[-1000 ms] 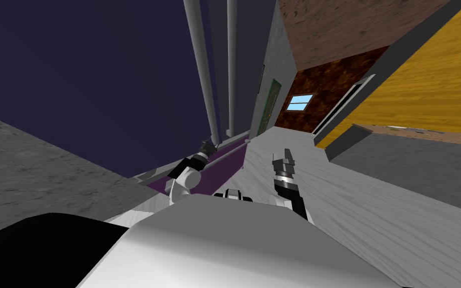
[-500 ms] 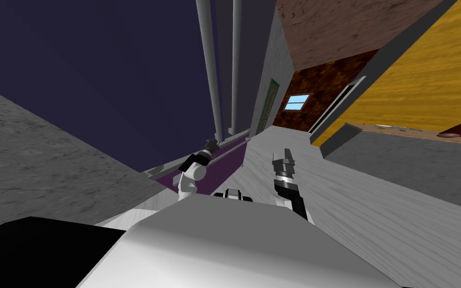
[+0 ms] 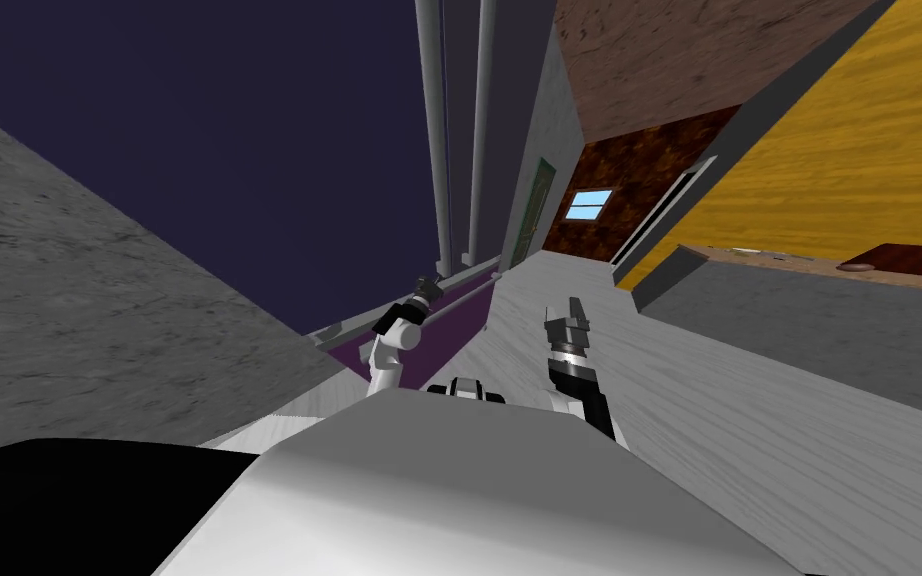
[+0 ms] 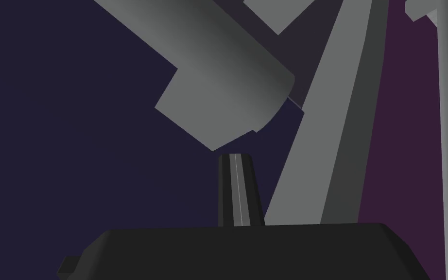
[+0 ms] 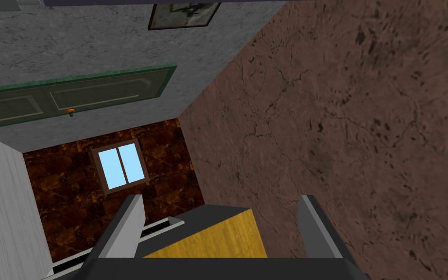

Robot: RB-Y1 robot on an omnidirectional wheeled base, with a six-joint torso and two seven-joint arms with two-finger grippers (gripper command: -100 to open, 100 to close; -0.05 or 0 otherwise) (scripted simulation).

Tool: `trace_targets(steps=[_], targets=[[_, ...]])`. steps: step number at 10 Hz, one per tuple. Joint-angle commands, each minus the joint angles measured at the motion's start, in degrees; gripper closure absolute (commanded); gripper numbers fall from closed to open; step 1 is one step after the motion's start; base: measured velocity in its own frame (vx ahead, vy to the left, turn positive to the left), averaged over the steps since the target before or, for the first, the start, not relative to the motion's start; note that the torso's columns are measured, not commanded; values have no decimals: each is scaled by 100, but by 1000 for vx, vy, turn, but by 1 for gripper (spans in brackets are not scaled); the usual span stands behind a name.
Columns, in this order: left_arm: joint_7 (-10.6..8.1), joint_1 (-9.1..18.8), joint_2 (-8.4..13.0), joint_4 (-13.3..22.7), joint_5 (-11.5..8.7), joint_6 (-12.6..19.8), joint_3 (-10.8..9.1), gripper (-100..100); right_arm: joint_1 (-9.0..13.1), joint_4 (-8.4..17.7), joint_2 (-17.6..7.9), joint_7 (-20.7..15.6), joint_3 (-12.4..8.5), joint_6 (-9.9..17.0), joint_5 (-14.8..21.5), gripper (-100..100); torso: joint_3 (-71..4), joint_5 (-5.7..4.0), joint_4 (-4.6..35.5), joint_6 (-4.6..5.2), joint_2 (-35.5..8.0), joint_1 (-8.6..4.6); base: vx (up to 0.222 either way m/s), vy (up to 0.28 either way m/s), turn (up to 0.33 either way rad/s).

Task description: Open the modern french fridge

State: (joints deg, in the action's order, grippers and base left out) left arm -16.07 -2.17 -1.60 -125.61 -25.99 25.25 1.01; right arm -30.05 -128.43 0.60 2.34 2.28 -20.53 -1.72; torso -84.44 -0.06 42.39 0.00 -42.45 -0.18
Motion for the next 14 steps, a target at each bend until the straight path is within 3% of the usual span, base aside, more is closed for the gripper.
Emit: trace_targets(steps=[1, 2, 4, 6, 7, 9, 11, 12, 14], targets=[[-19, 230, 6, 426, 2, 19, -24, 100, -1, 0, 1, 0, 1, 0, 0, 0, -22, -3, -14, 0, 34, -13, -4, -18, 5], [-222, 483, 31, 636, 188, -245, -29, 100, -1, -1, 1, 0, 1, 0, 0, 0, -33, -1, -20, 0, 48, -5, -148, 96, -180], [-222, 845, 31, 1027, 188, -245, -29, 100, 1, 0, 0, 0, 0, 0, 0, 0, 11, 14, 1, -2, -20, 40, -165, 69, -49], [-222, 930, 31, 1315, 188, -245, -29, 100, -1, 0, 0, 0, 0, 0, 0, 0, -30, 1, -18, 0, 47, 0, -15, 2, 10], [-426, 1221, 56, 1517, 373, -500, -34, 100, -2, -1, 1, 0, 1, 0, 0, 0, -38, 1, -23, -1, 56, 0, -172, 51, -145], [-426, 1584, 56, 1861, 373, -510, -34, 100, 1, 0, 0, 0, 0, 0, 0, 0, 13, 12, 3, -1, -23, 41, -149, 82, -71], [-426, 1631, 56, 2205, 373, -510, -34, 100, -2, 0, 0, 0, 0, 0, 0, 0, -33, 4, -20, -2, 51, 8, -2, 16, 17], [-629, 1895, 80, 2379, 559, -775, -39, 100, -2, -1, 0, 0, 0, 0, 0, 0, -37, 1, -23, 0, 55, 0, -135, 96, -160], [-629, 2244, 80, 2760, 559, -775, -39, 100, 1, 0, 0, 0, 0, 0, 0, 0, 14, 11, 3, -1, -26, 34, -162, 71, -60]])
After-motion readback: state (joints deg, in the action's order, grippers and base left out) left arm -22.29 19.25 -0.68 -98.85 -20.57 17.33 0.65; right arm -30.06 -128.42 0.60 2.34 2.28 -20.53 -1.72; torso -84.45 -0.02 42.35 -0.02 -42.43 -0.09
